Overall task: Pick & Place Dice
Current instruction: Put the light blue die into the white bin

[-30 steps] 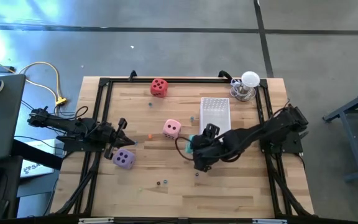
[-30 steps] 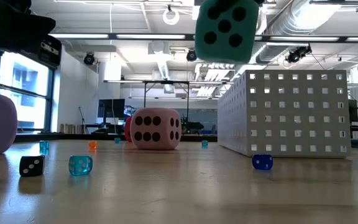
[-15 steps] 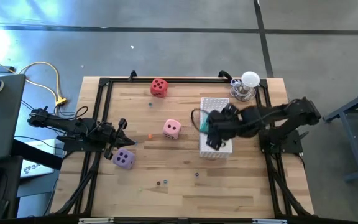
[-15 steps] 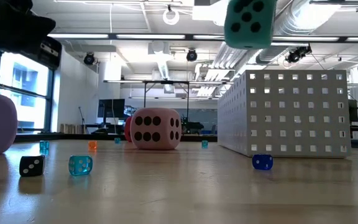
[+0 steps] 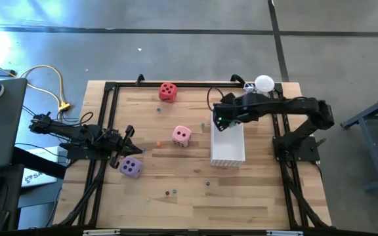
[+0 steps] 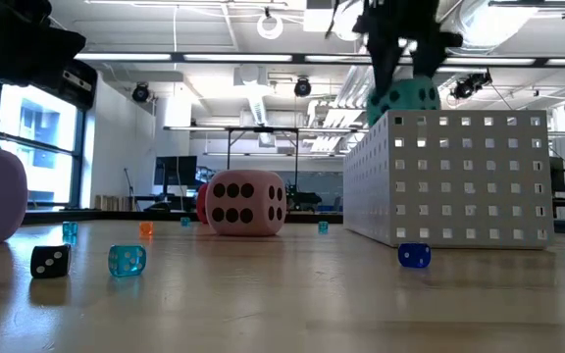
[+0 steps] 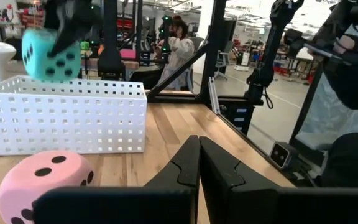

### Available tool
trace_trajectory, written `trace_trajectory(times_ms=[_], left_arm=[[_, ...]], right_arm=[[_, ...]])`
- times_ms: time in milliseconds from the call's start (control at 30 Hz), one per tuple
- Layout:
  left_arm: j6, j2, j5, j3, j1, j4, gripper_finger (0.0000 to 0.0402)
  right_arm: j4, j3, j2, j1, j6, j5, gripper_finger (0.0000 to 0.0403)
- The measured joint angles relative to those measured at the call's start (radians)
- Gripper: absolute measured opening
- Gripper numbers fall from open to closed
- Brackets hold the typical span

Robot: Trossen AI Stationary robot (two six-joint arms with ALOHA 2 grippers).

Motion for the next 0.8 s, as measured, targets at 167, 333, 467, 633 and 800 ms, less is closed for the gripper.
trace_trajectory(times_ms=[167, 333, 467, 633, 800], left_arm=[[0.053, 0.000, 0.000, 0.000, 0.000, 0.000, 0.0000], [0.000, 0.000, 0.000, 0.000, 0.000, -0.015, 0.0000], [-0.008, 0.000, 0.000, 0.000, 0.000, -0.018, 0.0000], [-0.004, 0.000, -0.002, 0.000, 0.000, -0.018, 0.0000], [-0.008, 0.000, -0.003, 0.000, 0.000, -0.022, 0.0000]], right_arm=[[0.131, -0.092, -0.004, 0.017, -0.008, -0.027, 0.0336], [0.224, -0.164, -0.002, 0.010, 0.078, -0.015, 0.0336], [0.234, -0.223, -0.002, 0.010, 0.132, -0.010, 0.0340], [0.271, -0.250, -0.002, 0.011, 0.156, 0.045, 0.0362], [0.304, -0.250, -0.002, 0.012, 0.088, 0.048, 0.0388]])
